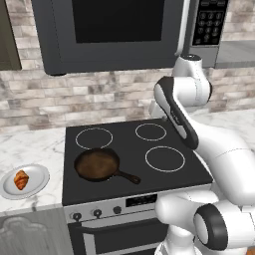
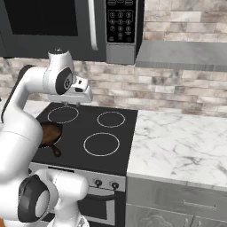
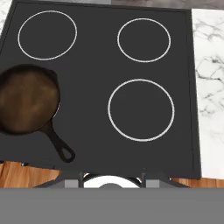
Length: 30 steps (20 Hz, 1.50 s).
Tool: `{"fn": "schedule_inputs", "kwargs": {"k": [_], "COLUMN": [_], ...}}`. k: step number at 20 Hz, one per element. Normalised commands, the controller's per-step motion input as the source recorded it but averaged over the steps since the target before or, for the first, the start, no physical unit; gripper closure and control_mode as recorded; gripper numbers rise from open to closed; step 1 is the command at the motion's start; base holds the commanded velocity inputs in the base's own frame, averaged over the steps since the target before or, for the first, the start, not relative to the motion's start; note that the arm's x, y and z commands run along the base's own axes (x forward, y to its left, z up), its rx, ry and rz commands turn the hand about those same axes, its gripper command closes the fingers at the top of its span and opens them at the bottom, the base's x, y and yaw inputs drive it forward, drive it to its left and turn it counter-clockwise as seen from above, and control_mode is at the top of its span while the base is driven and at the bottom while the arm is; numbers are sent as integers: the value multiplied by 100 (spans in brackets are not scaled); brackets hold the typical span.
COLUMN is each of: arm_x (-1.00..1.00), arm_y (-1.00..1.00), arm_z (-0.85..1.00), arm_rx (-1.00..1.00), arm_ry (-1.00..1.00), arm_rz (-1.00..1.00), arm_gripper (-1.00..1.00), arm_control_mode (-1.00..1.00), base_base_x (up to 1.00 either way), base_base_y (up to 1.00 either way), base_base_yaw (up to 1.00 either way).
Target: Pick the croissant and place it on the pan. Then turn on the stove to warm the croissant.
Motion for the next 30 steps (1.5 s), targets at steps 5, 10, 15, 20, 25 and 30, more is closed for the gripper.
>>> {"fn": "schedule_inputs", "kwargs": {"k": [5, 10, 15, 20, 25, 30], "arm_x": [-12, -30, -27, -20, -11, -8], "arm_y": [7, 12, 19, 19, 28, 23], "arm_z": [-4, -15, -11, -5, -9, 0], "arm_rx": [0, 0, 0, 0, 5, 5], "arm_ry": [0, -2, 0, 0, 0, 3], "arm_rz": [0, 0, 0, 0, -3, -4], "arm_gripper": [-100, -100, -100, -100, -100, -100], "arm_control_mode": [-100, -100, -100, -100, -100, -100], "base_base_x": [0, 0, 0, 0, 0, 0], "base_base_y": [0, 0, 0, 0, 0, 0], "base_base_yaw": [0, 0, 0, 0, 0, 0]}}
